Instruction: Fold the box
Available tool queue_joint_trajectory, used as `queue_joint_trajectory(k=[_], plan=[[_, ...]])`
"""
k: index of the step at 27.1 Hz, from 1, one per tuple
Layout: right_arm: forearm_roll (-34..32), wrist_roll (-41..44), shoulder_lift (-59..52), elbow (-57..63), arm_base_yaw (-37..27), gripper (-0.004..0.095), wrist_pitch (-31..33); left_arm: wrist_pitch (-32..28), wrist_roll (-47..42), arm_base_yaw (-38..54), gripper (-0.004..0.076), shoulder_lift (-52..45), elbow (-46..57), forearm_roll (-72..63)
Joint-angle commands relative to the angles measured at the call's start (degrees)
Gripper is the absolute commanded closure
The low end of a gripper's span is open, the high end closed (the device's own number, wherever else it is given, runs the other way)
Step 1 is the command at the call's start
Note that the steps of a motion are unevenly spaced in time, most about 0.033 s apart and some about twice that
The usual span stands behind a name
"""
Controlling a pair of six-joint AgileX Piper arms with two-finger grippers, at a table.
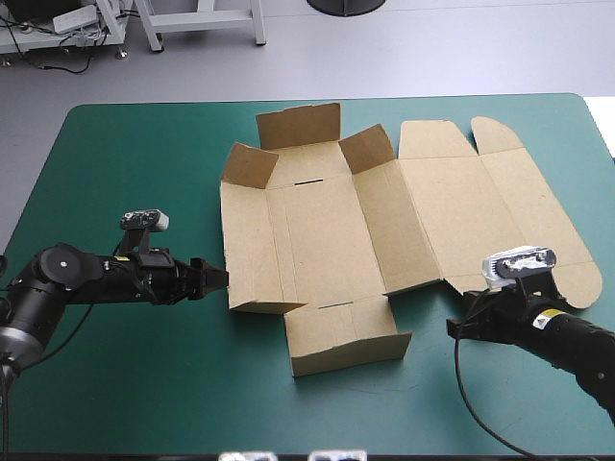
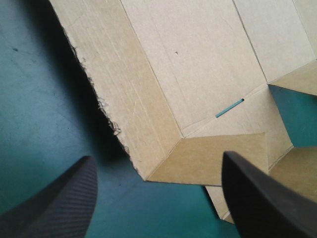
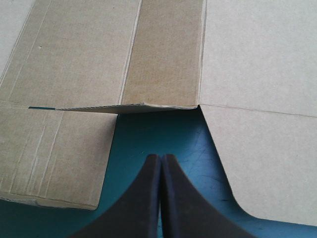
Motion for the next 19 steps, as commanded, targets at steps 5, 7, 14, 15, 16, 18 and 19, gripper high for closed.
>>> queue_joint_trajectory(k=[5,7,14,15,16,18,19], plan=[[1.07,-0.18,-0.04,-1.99,-0.25,0.0928,-2.53,-0.09,3.69,0.13,0.0156,3.64,-1.92,-8.81],[1.07,-0.18,-0.04,-1.99,-0.25,0.0928,-2.53,0.97,6.32,0.13,0.0156,5.79,-1.92,-11.64],[1.07,-0.18,-0.04,-1.99,-0.25,0.0928,-2.53,1.90,12.03,0.13,0.0157,12.59,-1.92,-15.37],[1.07,-0.18,-0.04,-1.99,-0.25,0.0928,-2.42,1.90,12.77,0.13,0.0157,13.37,-1.92,-15.67],[1.07,-0.18,-0.04,-1.99,-0.25,0.0928,-2.30,1.72,13.37,0.13,0.0157,14.84,-1.92,-15.67],[1.07,-0.18,-0.04,-1.99,-0.25,0.0928,-2.18,1.41,14.38,0.13,0.0157,16.82,-1.92,-15.67],[1.07,-0.18,-0.04,-1.99,-0.25,0.0928,-2.18,1.10,14.53,0.13,0.0157,17.42,-1.92,-15.67]])
